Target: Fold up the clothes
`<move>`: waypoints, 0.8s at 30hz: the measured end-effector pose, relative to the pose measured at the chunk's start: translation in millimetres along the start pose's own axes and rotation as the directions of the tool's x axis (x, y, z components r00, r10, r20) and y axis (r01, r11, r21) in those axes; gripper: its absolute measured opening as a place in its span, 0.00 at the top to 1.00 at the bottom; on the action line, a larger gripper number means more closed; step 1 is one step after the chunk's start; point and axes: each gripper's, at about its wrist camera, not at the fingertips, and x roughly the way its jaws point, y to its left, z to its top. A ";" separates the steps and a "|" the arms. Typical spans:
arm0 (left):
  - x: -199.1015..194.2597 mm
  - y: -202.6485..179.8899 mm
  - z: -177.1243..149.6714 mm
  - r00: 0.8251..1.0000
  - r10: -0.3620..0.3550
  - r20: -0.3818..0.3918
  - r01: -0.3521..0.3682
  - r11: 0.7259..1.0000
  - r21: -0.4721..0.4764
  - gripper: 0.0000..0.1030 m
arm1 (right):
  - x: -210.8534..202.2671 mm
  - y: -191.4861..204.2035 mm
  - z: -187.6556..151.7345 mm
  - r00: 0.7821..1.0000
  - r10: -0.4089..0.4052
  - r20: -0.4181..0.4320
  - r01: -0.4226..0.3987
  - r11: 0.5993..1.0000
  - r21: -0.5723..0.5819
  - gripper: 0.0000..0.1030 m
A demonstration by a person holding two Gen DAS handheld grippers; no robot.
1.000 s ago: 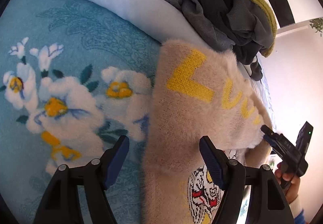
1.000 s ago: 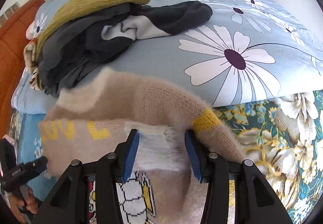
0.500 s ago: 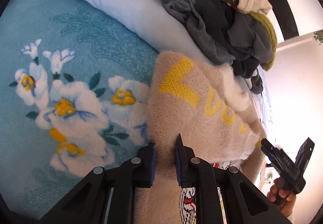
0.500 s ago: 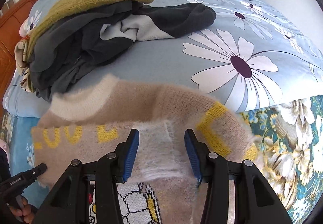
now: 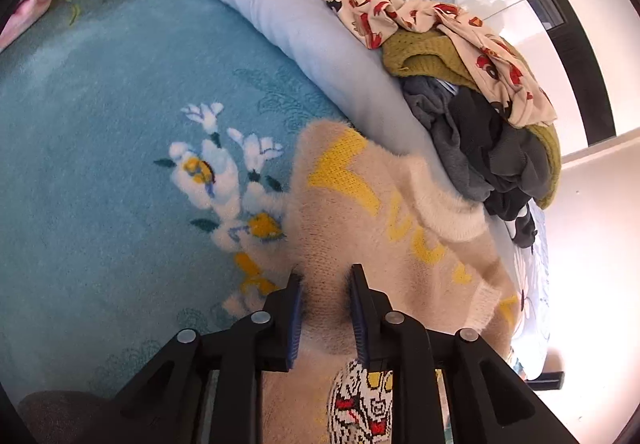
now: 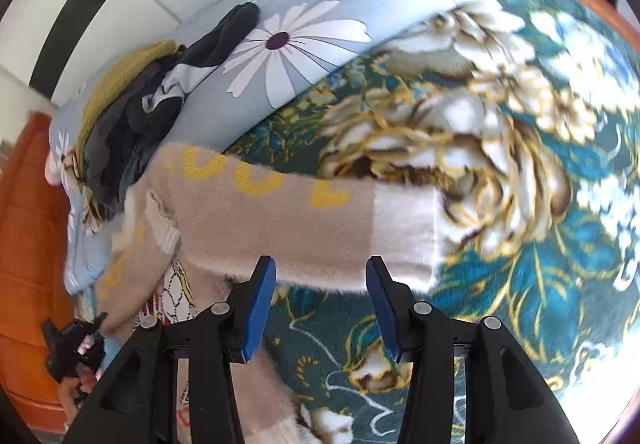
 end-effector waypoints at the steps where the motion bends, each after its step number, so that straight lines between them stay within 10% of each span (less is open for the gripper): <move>1: -3.4 -3.7 -2.1 1.000 0.016 0.002 -0.016 1.000 0.015 0.60 | 2.7 -11.5 -6.6 0.999 0.050 -0.004 -0.050 0.996 0.075 0.46; 8: -17.0 -20.8 -27.1 1.000 -0.016 0.003 0.016 0.997 0.082 0.52 | 40.1 -19.6 -13.9 0.950 0.302 0.075 -0.310 0.897 0.315 0.40; 16: -28.9 -41.9 -55.5 0.997 -0.077 -0.012 0.078 0.979 0.189 0.49 | 63.6 -46.5 2.7 0.938 0.272 0.218 -0.348 0.732 0.586 0.53; 19: -36.5 -53.1 -58.8 0.996 -0.093 0.011 0.087 0.963 0.254 0.49 | 46.0 -39.1 25.7 0.939 0.223 0.260 -0.334 0.766 0.549 0.86; 24: -41.2 -54.0 -55.5 0.994 -0.107 0.019 0.099 0.963 0.250 0.49 | 0.1 18.6 73.2 0.924 0.208 0.320 -0.308 0.902 0.302 0.91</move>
